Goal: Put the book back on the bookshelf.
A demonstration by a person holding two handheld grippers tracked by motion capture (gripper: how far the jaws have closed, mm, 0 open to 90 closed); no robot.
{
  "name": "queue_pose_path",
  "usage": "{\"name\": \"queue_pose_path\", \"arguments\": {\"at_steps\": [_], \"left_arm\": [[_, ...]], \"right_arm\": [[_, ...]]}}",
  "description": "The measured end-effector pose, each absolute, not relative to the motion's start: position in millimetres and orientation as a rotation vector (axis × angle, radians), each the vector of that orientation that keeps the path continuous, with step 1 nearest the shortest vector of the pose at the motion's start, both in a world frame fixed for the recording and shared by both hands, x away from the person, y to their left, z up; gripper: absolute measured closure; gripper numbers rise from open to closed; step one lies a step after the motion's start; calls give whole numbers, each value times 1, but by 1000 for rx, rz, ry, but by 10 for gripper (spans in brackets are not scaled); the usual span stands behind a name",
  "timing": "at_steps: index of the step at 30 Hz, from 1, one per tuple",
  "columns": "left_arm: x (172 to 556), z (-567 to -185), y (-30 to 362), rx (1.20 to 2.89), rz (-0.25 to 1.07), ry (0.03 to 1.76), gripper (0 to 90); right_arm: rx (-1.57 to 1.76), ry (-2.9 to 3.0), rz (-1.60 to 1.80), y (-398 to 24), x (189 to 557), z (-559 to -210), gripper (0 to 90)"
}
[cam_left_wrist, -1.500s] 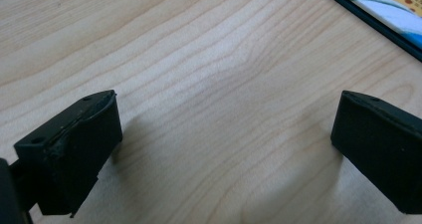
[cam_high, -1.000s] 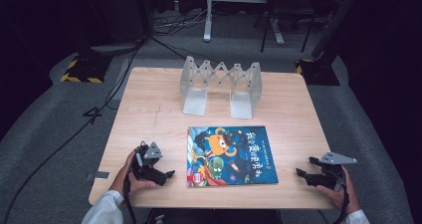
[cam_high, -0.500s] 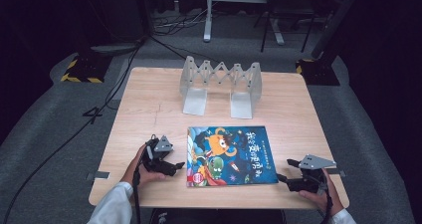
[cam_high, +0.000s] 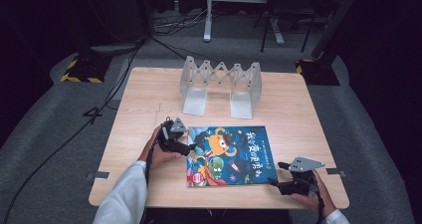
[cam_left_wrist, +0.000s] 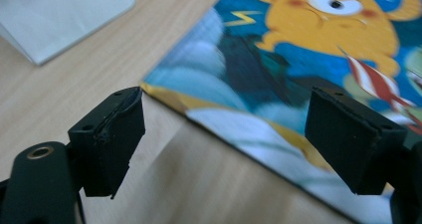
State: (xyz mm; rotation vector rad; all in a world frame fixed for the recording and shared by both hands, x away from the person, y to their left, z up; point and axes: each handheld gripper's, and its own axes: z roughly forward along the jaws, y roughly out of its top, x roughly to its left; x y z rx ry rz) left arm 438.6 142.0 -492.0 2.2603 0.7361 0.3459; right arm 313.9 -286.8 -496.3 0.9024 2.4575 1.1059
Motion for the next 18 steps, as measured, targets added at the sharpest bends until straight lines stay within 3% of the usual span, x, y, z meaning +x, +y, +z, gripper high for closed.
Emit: {"name": "queue_pose_path", "arguments": {"at_steps": [3, 5, 7, 14, 18], "left_arm": [[445, -497, 134, 2259, 384, 708, 160], [456, -498, 131, 2243, 292, 747, 159], [458, -499, 128, 2237, 311, 742, 154], [474, -503, 124, 2226, 158, 732, 147], [472, -503, 123, 2234, 146, 712, 146]], "right_arm": [[871, 2465, 1098, -285, 309, -496, 273], [864, 2475, 1097, -284, 308, -497, 272], [870, 2474, 1097, -283, 309, -497, 273], [840, 2507, 1068, -280, 310, -501, 266], [843, 2518, 1063, -279, 312, -501, 257]]}}
